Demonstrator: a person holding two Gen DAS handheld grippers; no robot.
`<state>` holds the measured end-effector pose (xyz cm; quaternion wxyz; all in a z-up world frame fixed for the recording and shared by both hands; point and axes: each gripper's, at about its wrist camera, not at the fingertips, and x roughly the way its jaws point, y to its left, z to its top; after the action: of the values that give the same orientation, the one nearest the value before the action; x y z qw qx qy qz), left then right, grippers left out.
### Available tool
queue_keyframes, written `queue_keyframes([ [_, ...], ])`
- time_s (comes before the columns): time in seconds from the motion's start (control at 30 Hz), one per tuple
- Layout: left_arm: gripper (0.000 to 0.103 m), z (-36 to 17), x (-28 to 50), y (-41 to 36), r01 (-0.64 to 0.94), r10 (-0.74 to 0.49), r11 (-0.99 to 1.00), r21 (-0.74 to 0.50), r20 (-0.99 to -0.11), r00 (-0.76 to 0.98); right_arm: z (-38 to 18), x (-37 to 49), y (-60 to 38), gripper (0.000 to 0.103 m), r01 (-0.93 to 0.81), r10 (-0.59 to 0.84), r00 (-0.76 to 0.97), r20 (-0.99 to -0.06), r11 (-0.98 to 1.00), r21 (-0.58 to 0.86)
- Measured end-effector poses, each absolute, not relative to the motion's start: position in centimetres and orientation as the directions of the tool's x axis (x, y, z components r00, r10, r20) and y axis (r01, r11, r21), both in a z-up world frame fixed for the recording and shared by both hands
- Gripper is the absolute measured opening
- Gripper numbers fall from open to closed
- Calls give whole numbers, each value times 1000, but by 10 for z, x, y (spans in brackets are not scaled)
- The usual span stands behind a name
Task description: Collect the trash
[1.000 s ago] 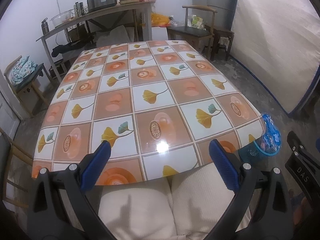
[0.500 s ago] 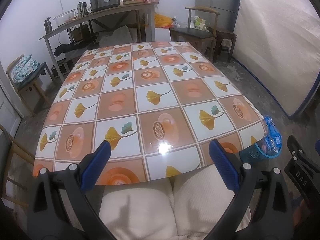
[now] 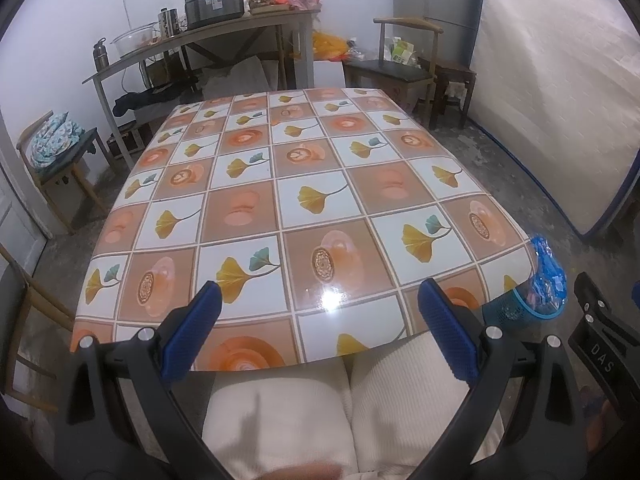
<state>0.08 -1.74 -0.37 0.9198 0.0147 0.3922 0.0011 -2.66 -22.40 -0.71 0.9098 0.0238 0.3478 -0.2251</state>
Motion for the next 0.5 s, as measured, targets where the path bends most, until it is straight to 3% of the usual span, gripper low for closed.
queue_keyframes([
  [0.5, 95, -7, 4, -17, 3, 18, 1000, 27, -730, 684, -5, -26, -226, 97, 424, -390, 655, -647, 899, -113],
])
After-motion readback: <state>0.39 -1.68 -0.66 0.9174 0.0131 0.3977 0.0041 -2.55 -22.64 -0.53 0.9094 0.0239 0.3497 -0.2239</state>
